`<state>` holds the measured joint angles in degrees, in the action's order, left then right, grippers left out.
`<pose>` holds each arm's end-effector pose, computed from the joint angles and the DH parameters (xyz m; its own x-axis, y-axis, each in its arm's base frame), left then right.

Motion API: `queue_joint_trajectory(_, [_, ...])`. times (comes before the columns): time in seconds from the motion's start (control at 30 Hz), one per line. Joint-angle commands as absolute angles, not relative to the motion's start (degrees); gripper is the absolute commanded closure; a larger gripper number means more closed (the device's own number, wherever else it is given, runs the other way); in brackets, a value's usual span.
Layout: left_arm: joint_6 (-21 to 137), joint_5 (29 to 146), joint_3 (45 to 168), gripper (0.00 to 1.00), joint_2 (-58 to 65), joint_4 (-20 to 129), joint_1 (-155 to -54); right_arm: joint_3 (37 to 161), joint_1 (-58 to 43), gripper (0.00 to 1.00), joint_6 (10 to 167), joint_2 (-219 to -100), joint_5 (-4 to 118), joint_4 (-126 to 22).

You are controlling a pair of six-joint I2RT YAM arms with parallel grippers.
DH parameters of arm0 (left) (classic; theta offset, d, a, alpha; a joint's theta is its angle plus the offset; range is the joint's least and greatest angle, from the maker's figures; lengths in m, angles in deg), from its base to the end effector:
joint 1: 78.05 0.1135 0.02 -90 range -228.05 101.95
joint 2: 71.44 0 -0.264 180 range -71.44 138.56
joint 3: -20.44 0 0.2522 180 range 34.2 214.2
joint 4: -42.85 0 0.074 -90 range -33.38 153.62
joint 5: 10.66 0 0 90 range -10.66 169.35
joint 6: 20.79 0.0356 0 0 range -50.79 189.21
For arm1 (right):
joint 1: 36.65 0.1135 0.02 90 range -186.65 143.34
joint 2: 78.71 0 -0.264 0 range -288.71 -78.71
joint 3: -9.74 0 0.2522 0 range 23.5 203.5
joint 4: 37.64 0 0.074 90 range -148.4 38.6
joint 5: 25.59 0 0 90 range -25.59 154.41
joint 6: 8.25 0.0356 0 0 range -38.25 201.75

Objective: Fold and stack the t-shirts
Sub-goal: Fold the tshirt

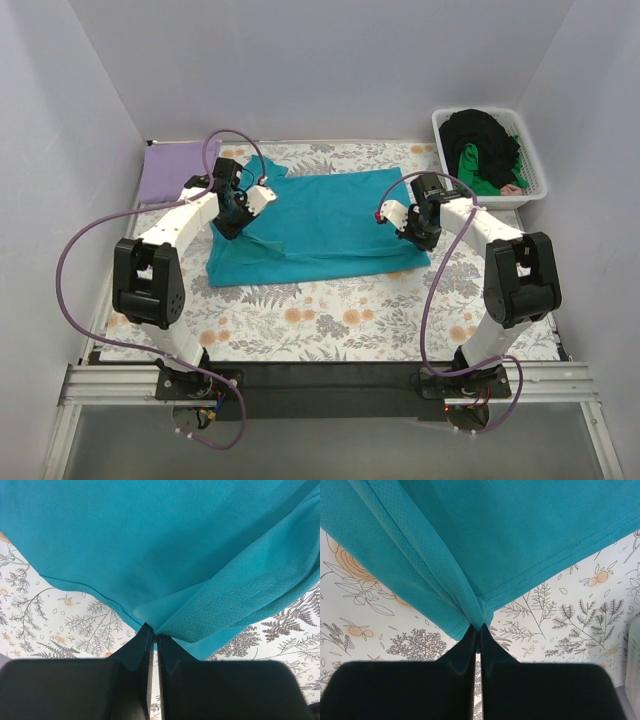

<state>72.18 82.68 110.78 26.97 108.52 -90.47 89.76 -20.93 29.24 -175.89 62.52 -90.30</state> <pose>0.3306 -0.0749 0.2341 -0.9243 0.2565 -0.2825 0.2789 0.9594 -0.0413 0.3190 0.0910 0.1982 -0.3263 -0.9157 -0.2345 -0.8884 0.3819 -0.2549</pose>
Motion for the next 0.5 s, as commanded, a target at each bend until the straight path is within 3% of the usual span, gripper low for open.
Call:
queue_joint_trajectory(0.0, [73.0, 82.3, 112.7, 1.00, 26.7, 107.1, -89.9, 92.5, -21.3, 0.99, 28.8, -176.3, 62.0, -90.0])
queue_joint_trajectory(0.47, [73.3, 82.2, 113.2, 1.00, 28.2, 106.0, -89.3, 93.1, -21.6, 0.99, 29.7, -177.9, 62.2, -89.5])
